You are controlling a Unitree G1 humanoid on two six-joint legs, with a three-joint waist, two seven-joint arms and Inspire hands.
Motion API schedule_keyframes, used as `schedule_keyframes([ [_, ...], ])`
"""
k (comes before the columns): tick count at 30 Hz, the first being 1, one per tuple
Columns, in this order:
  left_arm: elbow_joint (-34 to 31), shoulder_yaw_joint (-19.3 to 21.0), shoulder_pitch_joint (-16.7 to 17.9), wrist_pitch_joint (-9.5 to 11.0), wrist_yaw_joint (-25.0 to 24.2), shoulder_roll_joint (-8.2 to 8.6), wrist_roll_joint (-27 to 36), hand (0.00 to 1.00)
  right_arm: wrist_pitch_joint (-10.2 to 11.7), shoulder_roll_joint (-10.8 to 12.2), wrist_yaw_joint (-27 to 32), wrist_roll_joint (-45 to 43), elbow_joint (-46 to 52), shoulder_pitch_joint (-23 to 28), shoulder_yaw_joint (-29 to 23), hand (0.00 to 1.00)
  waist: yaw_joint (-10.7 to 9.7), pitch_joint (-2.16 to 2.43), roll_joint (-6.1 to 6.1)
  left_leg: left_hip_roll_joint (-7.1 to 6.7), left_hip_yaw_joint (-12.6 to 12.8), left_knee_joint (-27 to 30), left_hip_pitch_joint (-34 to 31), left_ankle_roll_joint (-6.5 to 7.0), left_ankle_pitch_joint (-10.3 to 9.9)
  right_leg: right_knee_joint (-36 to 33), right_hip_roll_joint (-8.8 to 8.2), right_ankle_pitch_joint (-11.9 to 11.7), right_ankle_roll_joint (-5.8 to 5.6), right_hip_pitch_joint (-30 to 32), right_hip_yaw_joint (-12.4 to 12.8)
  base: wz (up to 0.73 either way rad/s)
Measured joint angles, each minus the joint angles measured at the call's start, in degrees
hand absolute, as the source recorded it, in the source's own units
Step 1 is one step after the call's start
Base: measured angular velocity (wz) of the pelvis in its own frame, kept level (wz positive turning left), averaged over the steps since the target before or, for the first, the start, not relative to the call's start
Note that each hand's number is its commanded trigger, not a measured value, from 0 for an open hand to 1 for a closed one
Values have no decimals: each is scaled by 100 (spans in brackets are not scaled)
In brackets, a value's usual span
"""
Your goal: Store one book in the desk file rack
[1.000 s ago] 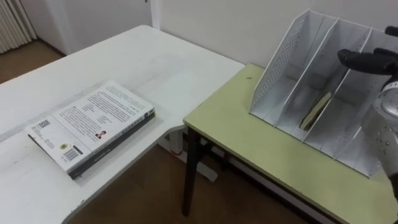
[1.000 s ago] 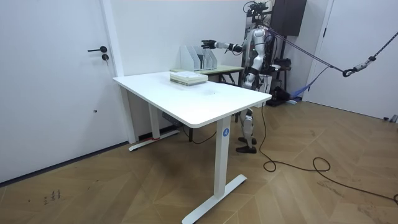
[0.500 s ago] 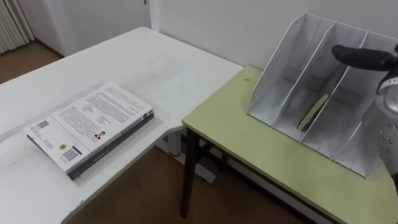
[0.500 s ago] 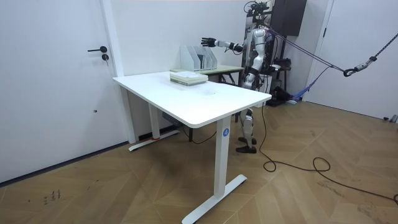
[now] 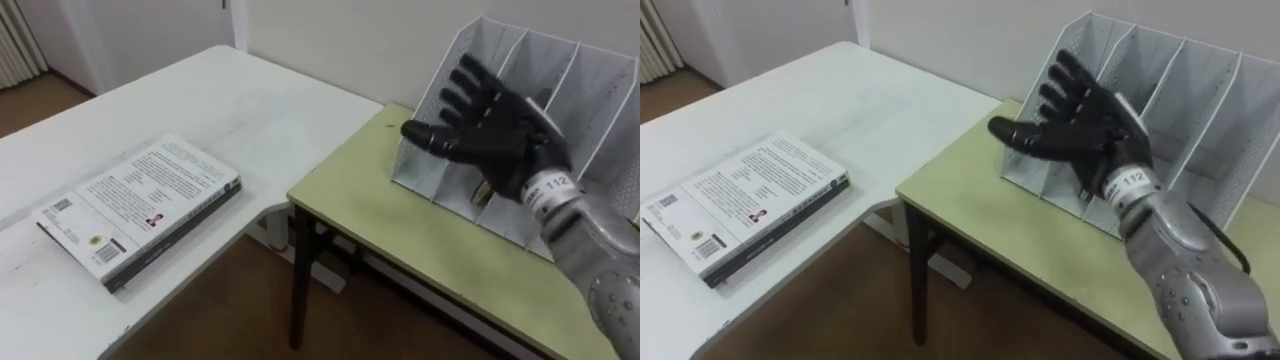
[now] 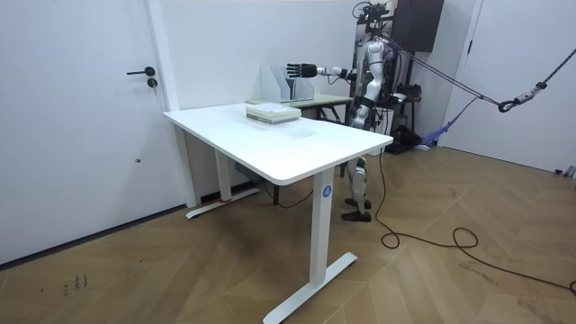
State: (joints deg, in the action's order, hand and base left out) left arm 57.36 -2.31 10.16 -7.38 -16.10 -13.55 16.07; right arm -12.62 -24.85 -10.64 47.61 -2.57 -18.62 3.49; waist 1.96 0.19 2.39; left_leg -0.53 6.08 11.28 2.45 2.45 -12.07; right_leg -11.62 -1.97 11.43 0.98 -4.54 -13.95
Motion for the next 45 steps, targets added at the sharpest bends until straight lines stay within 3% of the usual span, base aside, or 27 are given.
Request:
schedule_keyframes([
  [3,9,8,-40,0,-105,-32,-48,0,41,-1,-763,132,376,-4,109,0,34,37,19,12,24,4,9,-11,7,1,7,0,0,6,-16,0],
  [7,22,-108,-79,-19,-172,-147,-45,0,54,-2,-1669,91,395,127,751,0,160,71,120,22,21,15,58,-19,10,24,17,-2,3,-42,-10,0],
  [10,181,-103,-269,-26,-218,-154,-39,0,-84,5,-2434,-330,345,401,1175,0,348,2,153,18,3,18,40,-18,9,46,11,-10,11,-48,-20,2],
  [13,361,-178,-479,-106,-314,-160,35,0,-176,1,-3053,-927,33,737,1657,0,601,-7,176,21,-11,53,0,-10,3,92,14,-52,7,-58,-26,3],
  [16,403,-346,-572,-136,-368,-172,136,0,-256,53,-3419,-1504,-426,1040,2055,0,678,-38,132,18,-13,59,-27,0,-4,83,8,-57,1,-45,-14,0],
  [19,472,-345,-621,-146,-389,-165,160,0,-288,195,-3575,-2012,-957,1433,2053,0,695,-40,87,12,-37,69,-63,4,-7,83,6,-58,0,-28,-36,3],
  [23,491,-339,-590,-117,-228,-82,321,0,-333,496,-3441,-2946,-2402,1959,1907,0,598,-38,25,0,-70,71,-82,5,-6,92,4,-58,0,-24,-30,4],
  [26,494,-294,-484,-12,-61,24,460,0,-267,695,-2983,-3341,-3530,2307,1460,0,590,-14,-28,-8,-44,41,-84,7,-5,97,0,-57,-2,-9,-29,-3],
  [31,564,-97,-255,279,94,153,435,0,255,959,-1805,-3544,-5240,2441,572,0,295,0,-106,-8,-58,46,-72,5,-4,106,2,-56,-3,-40,-46,3],
  [37,578,217,-139,376,216,280,182,0,644,1187,-893,-3598,-6184,2534,-61,0,130,-30,-146,-18,-78,48,12,7,-5,118,13,-56,-2,-113,-5,-1],
  [40,579,222,-107,379,279,283,-46,0,841,1209,-587,-3568,-6443,2506,-149,0,80,-19,-183,-33,-92,52,24,10,-3,208,36,-58,-8,-173,-5,1],
  [45,555,234,-62,418,461,322,-220,0,976,1313,-215,-3459,-6721,2444,-224,0,-29,-13,-222,-41,-141,21,137,7,-5,302,24,-50,-13,-281,-10,5],
])
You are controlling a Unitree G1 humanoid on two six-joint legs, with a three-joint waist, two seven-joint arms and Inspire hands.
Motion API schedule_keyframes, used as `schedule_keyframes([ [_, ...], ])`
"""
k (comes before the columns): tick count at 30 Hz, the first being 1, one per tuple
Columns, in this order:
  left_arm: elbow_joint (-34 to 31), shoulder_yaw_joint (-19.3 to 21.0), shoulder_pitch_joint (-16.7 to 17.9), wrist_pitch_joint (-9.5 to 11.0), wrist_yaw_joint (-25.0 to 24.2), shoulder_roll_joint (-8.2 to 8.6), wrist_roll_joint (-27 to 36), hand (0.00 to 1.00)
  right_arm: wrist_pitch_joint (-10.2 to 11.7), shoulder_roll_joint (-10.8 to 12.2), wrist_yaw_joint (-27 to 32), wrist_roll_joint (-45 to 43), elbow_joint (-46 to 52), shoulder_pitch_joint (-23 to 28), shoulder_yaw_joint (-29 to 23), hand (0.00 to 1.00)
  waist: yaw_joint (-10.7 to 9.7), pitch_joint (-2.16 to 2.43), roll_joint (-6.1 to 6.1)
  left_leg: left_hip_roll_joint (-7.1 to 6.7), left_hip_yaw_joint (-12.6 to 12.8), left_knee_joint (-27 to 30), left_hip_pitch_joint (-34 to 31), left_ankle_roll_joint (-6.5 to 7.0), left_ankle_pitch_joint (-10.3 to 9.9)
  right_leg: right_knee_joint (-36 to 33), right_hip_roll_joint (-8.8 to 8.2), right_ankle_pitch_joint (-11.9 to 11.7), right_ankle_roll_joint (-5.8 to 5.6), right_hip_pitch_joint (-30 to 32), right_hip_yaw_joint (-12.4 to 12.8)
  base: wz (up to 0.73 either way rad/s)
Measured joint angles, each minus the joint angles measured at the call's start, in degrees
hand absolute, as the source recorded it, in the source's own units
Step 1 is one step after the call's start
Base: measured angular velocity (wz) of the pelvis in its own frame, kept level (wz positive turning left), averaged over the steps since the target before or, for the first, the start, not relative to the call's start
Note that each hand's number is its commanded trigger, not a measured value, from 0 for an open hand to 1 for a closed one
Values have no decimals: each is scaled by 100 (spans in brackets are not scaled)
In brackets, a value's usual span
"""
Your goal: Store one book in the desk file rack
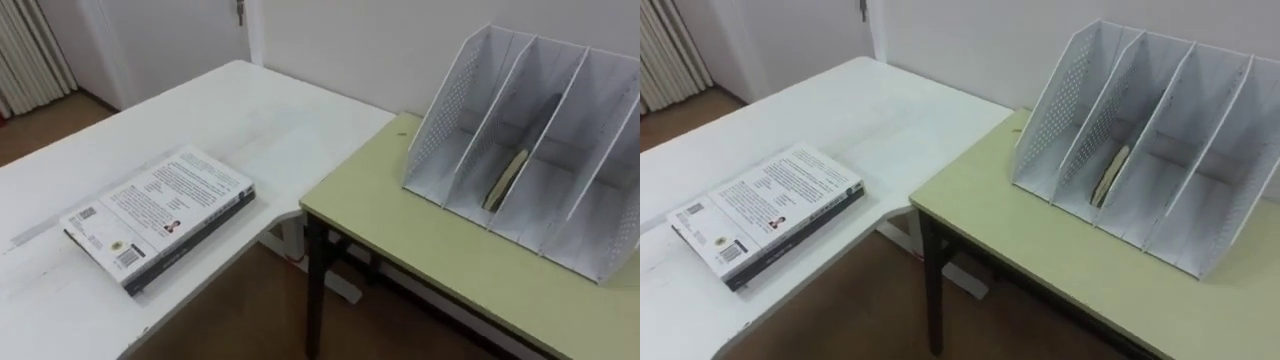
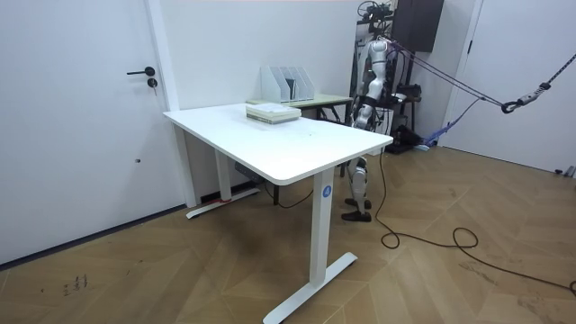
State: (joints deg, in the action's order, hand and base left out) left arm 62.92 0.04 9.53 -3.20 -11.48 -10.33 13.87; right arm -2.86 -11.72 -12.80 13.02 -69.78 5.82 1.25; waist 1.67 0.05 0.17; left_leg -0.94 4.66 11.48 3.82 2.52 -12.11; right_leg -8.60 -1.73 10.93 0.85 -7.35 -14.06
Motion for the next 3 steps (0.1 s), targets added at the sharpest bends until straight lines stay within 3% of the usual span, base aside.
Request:
schedule_keyframes([
  [3,-3,120,4,60,95,31,-283,0,47,43,137,71,-47,27,-4,0,-7,-1,3,4,-10,-13,6,-5,3,0,7,3,4,-1,-6,0],
])
